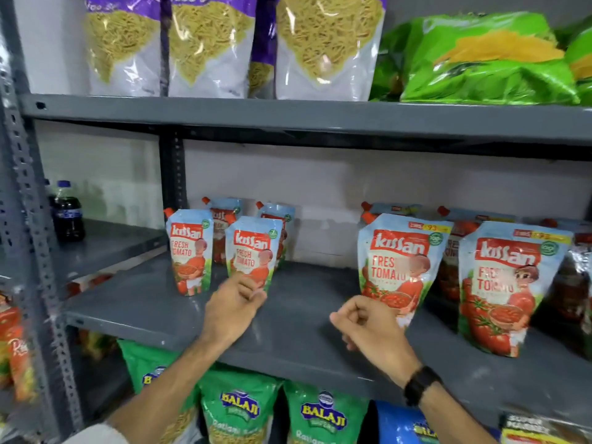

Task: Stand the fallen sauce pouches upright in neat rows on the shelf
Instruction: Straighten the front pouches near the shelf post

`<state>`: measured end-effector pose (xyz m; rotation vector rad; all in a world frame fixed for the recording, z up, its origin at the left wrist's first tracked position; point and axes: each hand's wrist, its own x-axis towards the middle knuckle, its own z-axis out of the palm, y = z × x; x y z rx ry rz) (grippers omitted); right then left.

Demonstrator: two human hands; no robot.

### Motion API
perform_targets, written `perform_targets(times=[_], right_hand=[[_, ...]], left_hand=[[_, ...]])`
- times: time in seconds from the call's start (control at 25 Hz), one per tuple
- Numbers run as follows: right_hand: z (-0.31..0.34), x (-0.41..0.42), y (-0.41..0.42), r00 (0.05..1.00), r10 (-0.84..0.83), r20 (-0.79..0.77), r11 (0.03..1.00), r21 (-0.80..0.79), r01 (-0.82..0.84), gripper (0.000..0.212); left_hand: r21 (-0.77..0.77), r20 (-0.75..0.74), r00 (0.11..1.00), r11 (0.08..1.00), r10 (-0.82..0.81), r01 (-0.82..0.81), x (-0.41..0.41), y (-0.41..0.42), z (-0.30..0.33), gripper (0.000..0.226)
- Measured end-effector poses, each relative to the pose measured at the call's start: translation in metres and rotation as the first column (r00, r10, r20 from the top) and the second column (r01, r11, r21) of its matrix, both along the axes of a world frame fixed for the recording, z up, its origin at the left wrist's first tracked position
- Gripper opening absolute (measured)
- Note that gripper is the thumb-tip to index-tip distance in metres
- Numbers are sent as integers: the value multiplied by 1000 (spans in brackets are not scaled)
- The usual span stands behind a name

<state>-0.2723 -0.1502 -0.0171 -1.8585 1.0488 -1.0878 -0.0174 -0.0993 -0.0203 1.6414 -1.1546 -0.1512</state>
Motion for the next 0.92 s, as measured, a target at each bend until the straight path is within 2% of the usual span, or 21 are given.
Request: perform_targets(times=[0.08, 0.12, 0.24, 0.28, 0.4, 0.64, 0.84, 0.92], right_hand=[[-4, 48, -3, 999, 7, -37, 1000, 2, -7, 17], [-4, 70, -5, 999, 2, -39, 1000, 15, -1, 23], [2, 127, -16, 1000, -22, -13, 996, 88, 24, 47], [4, 144, -20, 1000, -22, 10, 993, 116, 21, 51], [4, 174, -30, 998, -44, 47, 986, 163, 36, 45], [-7, 188, -33, 986, -162, 26, 975, 158, 156, 34], [-1, 189, -23, 985, -172, -29, 969, 174, 175, 34], [-2, 188, -11, 958, -284, -29, 951, 117, 285, 38]], left_hand=[[12, -54, 997, 999, 48, -48, 39, -3, -2, 33], [60, -57, 997, 997, 42, -39, 53, -7, -4, 38], [216, -48, 992, 969, -113, 120, 80, -27, -8, 81], [214, -56, 984, 960, -171, 179, 85, -34, -9, 83], [164, -106, 956, 943, -274, 289, 91, -46, -6, 74], [200, -86, 937, 915, -339, 350, 96, -48, -6, 61], [214, -110, 915, 890, -387, 403, 94, -38, -2, 57], [208, -126, 900, 876, -417, 435, 104, -23, -2, 49]])
